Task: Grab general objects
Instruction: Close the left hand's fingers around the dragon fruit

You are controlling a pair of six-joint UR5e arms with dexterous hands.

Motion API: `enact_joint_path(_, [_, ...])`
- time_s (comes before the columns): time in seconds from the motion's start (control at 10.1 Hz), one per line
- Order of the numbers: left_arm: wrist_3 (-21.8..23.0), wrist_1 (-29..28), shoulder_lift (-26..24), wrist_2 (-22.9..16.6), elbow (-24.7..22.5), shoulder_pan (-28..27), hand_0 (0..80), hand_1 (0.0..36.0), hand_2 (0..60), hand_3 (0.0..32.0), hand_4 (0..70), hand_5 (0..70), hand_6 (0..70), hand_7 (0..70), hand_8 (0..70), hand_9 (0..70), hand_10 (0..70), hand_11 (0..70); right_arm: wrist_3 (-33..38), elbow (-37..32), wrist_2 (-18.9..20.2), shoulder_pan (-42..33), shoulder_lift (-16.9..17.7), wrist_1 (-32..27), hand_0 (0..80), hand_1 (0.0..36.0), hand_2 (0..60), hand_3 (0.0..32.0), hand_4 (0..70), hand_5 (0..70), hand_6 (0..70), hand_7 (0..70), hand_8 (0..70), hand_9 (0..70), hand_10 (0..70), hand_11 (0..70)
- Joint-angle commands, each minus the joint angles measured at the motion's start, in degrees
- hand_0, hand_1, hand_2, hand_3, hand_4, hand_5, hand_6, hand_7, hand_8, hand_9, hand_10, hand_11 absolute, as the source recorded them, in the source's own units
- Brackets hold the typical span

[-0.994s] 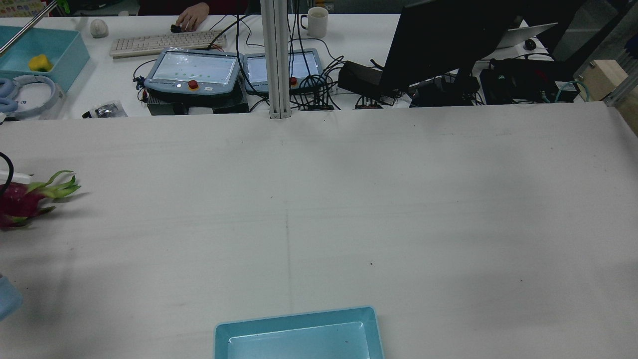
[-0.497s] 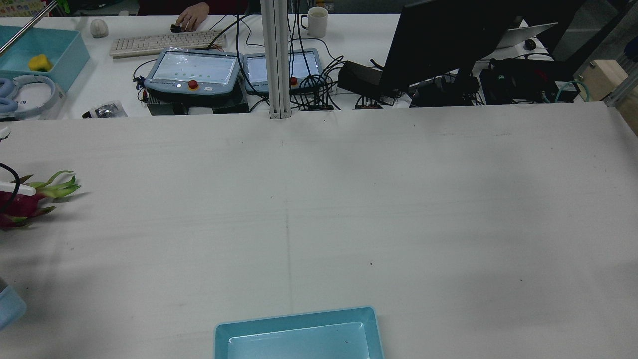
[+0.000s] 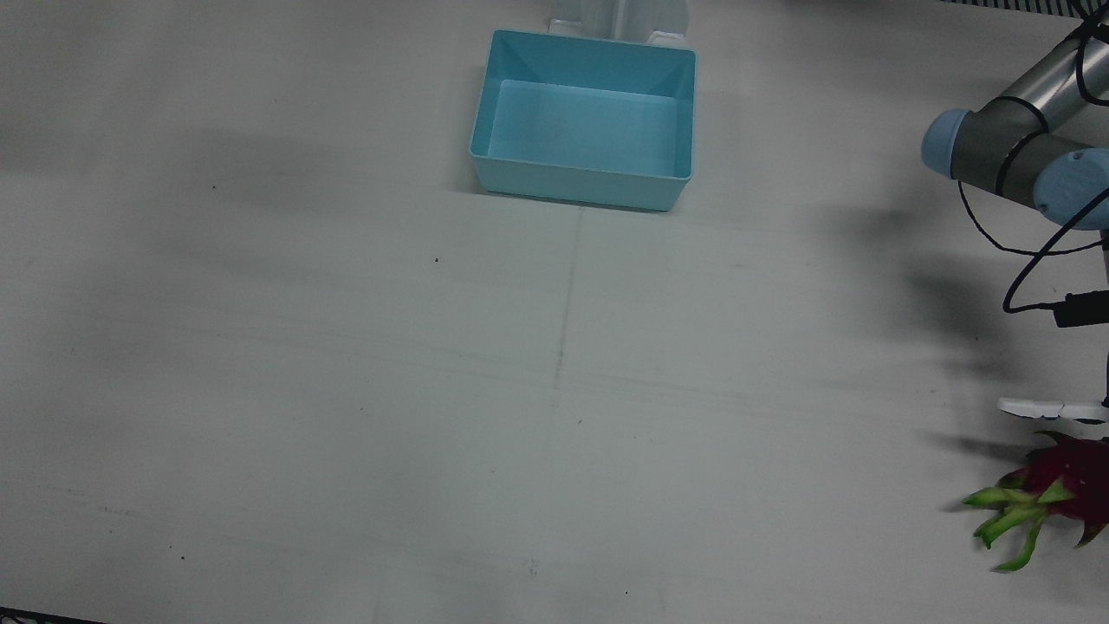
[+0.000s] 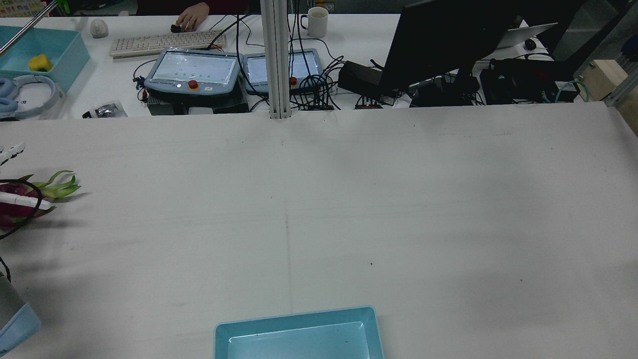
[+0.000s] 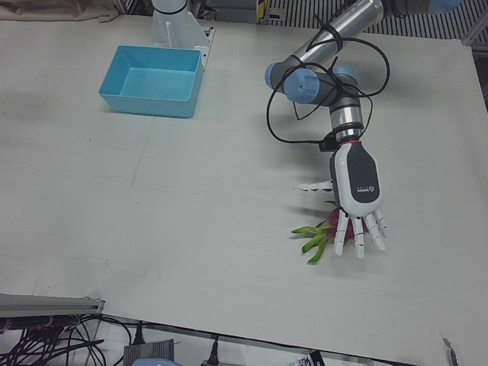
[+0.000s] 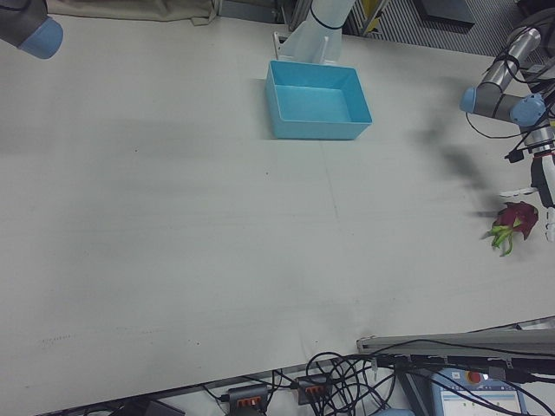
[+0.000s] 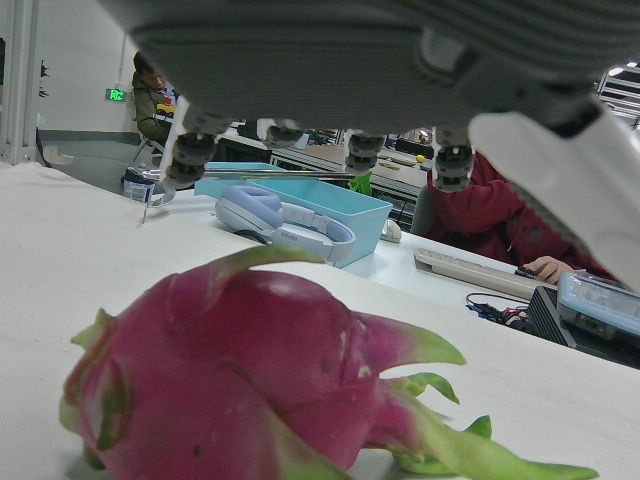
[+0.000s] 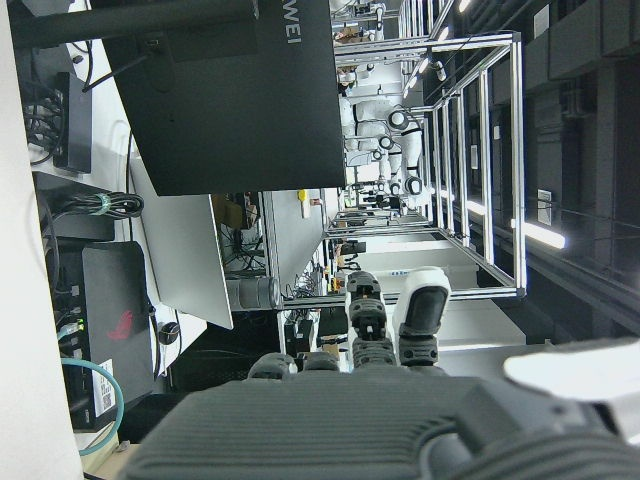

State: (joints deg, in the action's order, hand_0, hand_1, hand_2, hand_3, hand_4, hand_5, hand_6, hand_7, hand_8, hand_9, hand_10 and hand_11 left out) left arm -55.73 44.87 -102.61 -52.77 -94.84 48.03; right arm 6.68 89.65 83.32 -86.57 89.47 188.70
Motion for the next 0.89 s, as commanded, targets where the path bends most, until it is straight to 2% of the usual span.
enact_joint_path(0.0, [-0.16, -0.75, -0.23, 0.21, 1.41, -0.22, 52.4, 18.8, 0.0, 26.0, 0.0, 0.0, 0.0, 9.3, 0.0, 0.4, 6.0, 10.9, 0.00, 0.00, 0.00, 0.00, 0.00, 0.00, 0.0, 0.0, 0.0, 0.0, 0.0, 0.0, 0.0, 0.0, 0.0, 0.0, 0.0, 0.0])
enact_joint_path(0.3, [-0.17, -3.21, -0.23, 0.21, 4.57, -0.22, 56.6, 22.4, 0.0, 26.4, 0.0, 0.0, 0.0, 8.7, 0.0, 0.3, 7.6, 13.5, 0.00, 0.00, 0.00, 0.00, 0.00, 0.00, 0.0, 0.0, 0.0, 0.0, 0.0, 0.0, 0.0, 0.0, 0.0, 0.0, 0.0, 0.0])
enact_joint_path(0.5, [-0.17, -4.00, -0.31, 0.21, 6.07, -0.31, 56.0, 22.1, 0.0, 26.4, 0.0, 0.2, 0.0, 8.7, 0.0, 0.3, 7.3, 13.1, 0.00, 0.00, 0.00, 0.00, 0.00, 0.00, 0.0, 0.0, 0.0, 0.0, 0.0, 0.0, 0.0, 0.0, 0.0, 0.0, 0.0, 0.0])
enact_joint_path(0.8, [-0.25, -4.09, -0.40, 1.78, 6.16, -0.40, 54.8, 21.4, 0.0, 20.4, 0.0, 0.9, 0.0, 8.7, 0.0, 0.3, 6.4, 11.6, 0.00, 0.00, 0.00, 0.00, 0.00, 0.00, 0.0, 0.0, 0.0, 0.0, 0.0, 0.0, 0.0, 0.0, 0.0, 0.0, 0.0, 0.0])
